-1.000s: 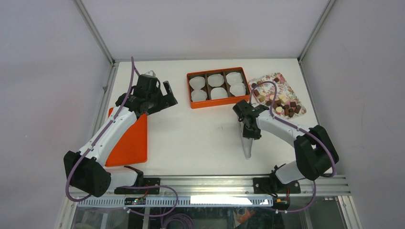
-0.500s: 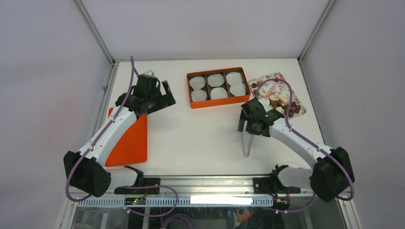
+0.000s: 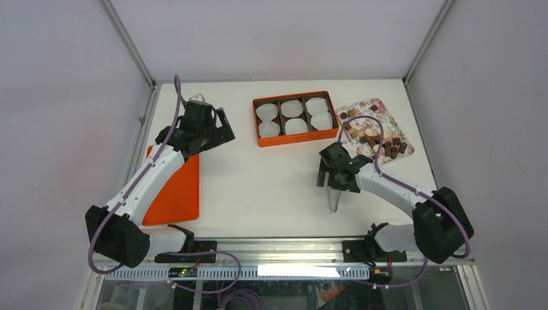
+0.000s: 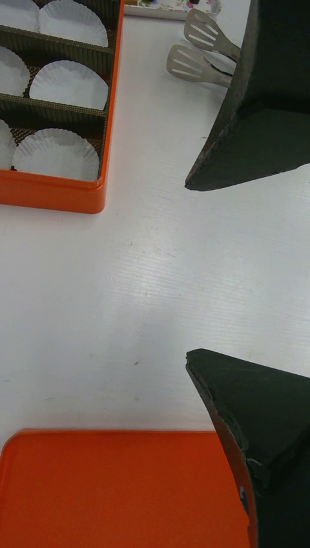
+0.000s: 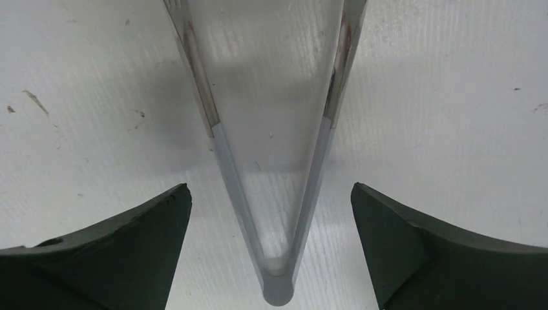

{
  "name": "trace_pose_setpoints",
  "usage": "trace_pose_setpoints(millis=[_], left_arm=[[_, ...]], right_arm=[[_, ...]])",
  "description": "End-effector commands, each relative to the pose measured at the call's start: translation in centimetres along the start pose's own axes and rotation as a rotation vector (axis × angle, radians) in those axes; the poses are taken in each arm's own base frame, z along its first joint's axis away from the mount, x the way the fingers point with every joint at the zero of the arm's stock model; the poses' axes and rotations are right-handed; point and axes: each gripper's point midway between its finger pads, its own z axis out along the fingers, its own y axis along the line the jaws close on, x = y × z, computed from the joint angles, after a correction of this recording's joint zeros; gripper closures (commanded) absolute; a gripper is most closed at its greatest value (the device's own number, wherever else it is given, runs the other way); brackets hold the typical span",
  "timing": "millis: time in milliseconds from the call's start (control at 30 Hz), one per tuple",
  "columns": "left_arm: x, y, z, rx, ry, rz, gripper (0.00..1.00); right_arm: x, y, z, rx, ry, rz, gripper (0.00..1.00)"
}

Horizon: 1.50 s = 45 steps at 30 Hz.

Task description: Pack the chocolate

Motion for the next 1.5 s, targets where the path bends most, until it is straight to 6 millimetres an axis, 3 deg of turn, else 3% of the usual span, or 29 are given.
trace_pose_setpoints(millis=[0,167,467,600,967,1233,1467], left_arm=[[-2.1,-0.3,-0.9,0.017,-0.09,-0.026,0.01],[-1.6,-0.8,-0.4,0.029,-0.058,-0.034,0.01],[-1.8,0.5,-0.1,-0.03,-0.098,-0.077,0.01],[-1.8,0.3,-0.3,-0.018,-0.096,-0.07,0.01],[-1.6,0.0,-0.3,-0.001,-0.081,-0.057,0.01],[-1.4,0.1,-0.3,-0.005,-0.074,-0.054,0.01],[-1.5,0.4,-0.3,-0.02,-0.08,-0.055,0.01]], right_arm=[[-0.9,1.4,0.9,-0.055,-0.062,0.041,0.03],[-0.5,1.5,2.0,-0.06,-0.057,0.033,0.11],[-0.5,1.4,2.5,-0.049,-0.027,0.052,0.15],[-0.3,1.7,2.8,-0.038,-0.002,0.047,0.21],[-0.3,2.3,3.1,-0.049,0.012,0.039,0.24],[-0.5,2.5,2.3,-0.076,0.01,0.022,0.62],[-1.7,2.4,-1.3,-0.139,0.012,-0.066,0.93]])
